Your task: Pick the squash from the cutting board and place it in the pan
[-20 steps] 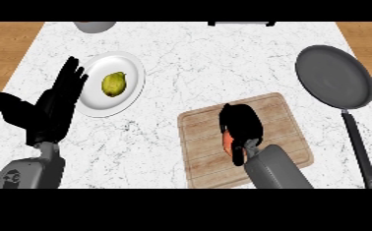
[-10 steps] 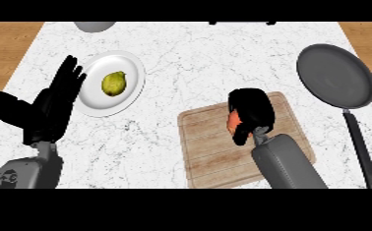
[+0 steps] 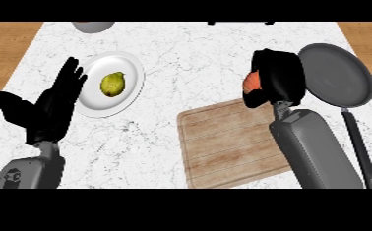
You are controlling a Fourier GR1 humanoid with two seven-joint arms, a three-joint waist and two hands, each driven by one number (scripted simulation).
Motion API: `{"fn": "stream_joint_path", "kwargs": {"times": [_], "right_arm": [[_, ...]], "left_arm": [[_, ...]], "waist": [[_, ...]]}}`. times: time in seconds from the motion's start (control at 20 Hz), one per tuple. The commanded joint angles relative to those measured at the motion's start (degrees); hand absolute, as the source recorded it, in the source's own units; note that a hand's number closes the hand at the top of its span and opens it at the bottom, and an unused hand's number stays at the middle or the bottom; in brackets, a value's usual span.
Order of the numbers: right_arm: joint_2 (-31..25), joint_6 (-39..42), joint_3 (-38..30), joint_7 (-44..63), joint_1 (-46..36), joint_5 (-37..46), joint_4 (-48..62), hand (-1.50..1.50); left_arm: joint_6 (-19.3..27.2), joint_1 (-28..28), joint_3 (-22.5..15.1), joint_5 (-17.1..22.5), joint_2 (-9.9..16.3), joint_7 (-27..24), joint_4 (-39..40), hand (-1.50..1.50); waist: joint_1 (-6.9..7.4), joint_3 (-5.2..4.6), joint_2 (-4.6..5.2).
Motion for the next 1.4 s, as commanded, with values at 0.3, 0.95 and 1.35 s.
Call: {"fn": "stream_joint_path", "kwargs": {"times": [0.3, 0.95, 1.35], "right_arm": [[-0.9, 1.8, -7.6, 2.8, -4.5, 0.8, -6.4, 1.50], [-14.1, -10.8, -27.2, -13.2, -6.6, -8.7, 11.1, 1.50], [-22.8, -21.8, -36.4, -32.0, -9.8, -15.7, 36.6, 1.50]], "left_arm": [[0.2, 1.2, -0.7, -0.7, -1.2, 3.1, -4.3, 0.00], [-2.3, 0.1, 1.7, -0.8, -0.6, -2.2, 1.3, 0.00], [-2.8, -1.8, 2.6, 0.1, 0.2, 0.7, 0.6, 0.00]], "waist": [[0.52, 0.04, 0.14], [0.60, 0.04, 0.32], [1.32, 0.10, 0.63]]}}
